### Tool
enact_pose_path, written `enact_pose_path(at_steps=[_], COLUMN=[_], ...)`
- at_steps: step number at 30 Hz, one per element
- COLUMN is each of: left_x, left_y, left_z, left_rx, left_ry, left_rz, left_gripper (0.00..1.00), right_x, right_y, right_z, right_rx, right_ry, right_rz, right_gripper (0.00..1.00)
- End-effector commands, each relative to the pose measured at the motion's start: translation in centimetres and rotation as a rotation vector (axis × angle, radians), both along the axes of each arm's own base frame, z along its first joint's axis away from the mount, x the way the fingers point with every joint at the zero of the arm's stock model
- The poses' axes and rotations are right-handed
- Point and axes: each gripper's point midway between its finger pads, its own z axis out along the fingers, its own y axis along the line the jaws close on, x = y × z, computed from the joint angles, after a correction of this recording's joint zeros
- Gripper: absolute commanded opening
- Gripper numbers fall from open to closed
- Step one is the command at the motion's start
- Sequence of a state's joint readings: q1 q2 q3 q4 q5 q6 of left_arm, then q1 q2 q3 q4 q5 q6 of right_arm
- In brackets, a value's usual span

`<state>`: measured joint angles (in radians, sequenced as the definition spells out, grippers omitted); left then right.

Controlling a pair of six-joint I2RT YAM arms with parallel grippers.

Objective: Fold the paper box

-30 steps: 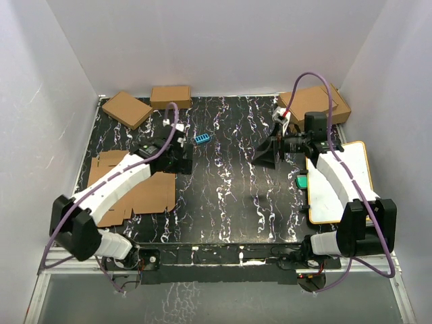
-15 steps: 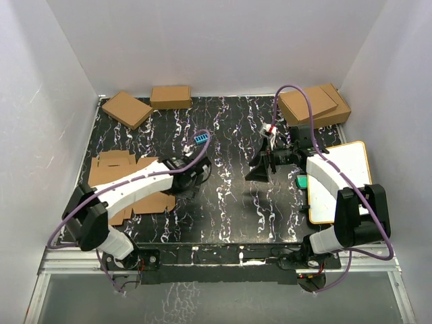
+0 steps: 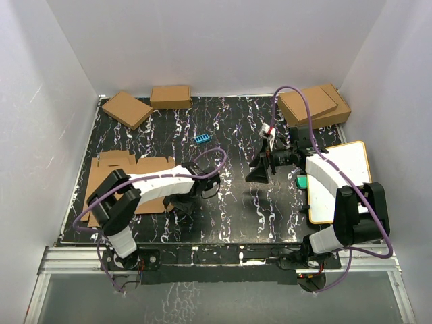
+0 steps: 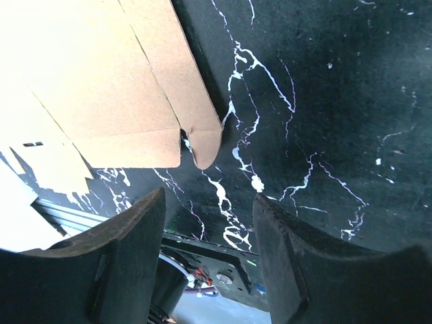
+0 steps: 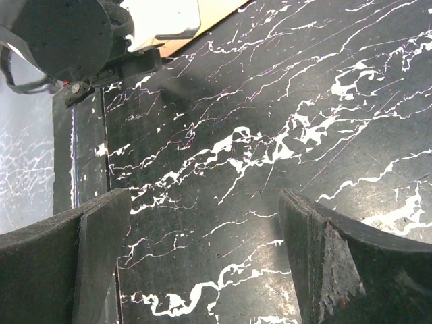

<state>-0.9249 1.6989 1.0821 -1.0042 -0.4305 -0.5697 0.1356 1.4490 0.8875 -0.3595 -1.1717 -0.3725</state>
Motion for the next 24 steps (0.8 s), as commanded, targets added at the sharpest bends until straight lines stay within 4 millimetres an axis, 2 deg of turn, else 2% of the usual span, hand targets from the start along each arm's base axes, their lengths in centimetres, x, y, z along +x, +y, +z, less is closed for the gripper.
enact_pose_path(at_steps=[1,7,10,17,24], left_x=[-0.1,0.3,0.7,1.2,1.4], left_y=[0.8,1.2,1.3,1.6,1.7], left_z=[0.3,-0.5,-0.8,-1.7,-2.4], left_rx=[0.078,0.129,0.145,0.190,0.194], left_ry=[-0.007,-0.013,-0.019,-0.022,-0.024], left_rz=[-0.004,-0.007,-0.021,-0.041,-0.044], left_gripper=[0.52,0.50,0.45,0.36,0.35], right_x=[1.2,1.7,1.8,1.9,1.8], right_y=[0.0,-1.4,-1.9,-2.3,-2.3], right_z=[1.5,2.5,2.8,2.9,3.1], right_rx=[0.008,0.033,0.045,0.057,0.066], right_ry=[-0.095,-0.095,-0.098,-0.093,-0.090], right_rz=[0.022,-0.005,-0.017,-0.024,-0.022], right_gripper=[0.99,0.99,0.99,0.99,0.99])
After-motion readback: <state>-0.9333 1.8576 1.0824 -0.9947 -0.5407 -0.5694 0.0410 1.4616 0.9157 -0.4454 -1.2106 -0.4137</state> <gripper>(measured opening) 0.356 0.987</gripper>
